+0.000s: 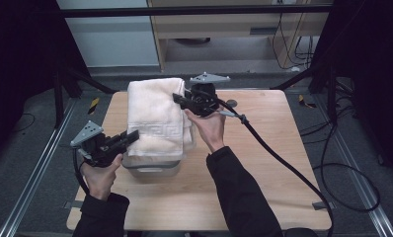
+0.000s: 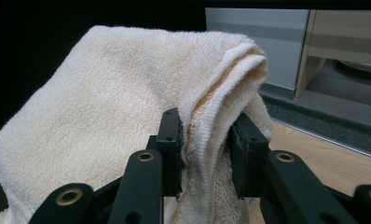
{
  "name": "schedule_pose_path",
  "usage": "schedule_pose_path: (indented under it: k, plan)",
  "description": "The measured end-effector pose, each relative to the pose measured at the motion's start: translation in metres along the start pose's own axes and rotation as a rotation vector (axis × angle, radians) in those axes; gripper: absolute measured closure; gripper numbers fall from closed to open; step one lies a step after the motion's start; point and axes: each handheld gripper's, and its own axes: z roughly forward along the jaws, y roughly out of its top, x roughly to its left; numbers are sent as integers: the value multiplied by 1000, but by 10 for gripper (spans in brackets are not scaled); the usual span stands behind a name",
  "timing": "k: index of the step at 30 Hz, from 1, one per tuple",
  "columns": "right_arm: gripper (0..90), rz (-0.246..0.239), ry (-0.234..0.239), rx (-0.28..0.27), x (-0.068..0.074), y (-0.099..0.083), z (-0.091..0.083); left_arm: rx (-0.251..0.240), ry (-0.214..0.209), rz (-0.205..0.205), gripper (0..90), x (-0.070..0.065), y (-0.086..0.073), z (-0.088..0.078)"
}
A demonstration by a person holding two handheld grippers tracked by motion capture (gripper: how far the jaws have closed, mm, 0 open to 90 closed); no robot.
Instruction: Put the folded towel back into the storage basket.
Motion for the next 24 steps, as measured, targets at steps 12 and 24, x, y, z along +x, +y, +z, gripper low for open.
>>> schedule_pose_path:
  k: [12,24]
  plan:
    - [686,3,4,5,8,0,23,4,32,-20,765,17,-1,-4]
    - [685,13,10,12,9,-8,43,22,60,-22,765,31,-6,-3]
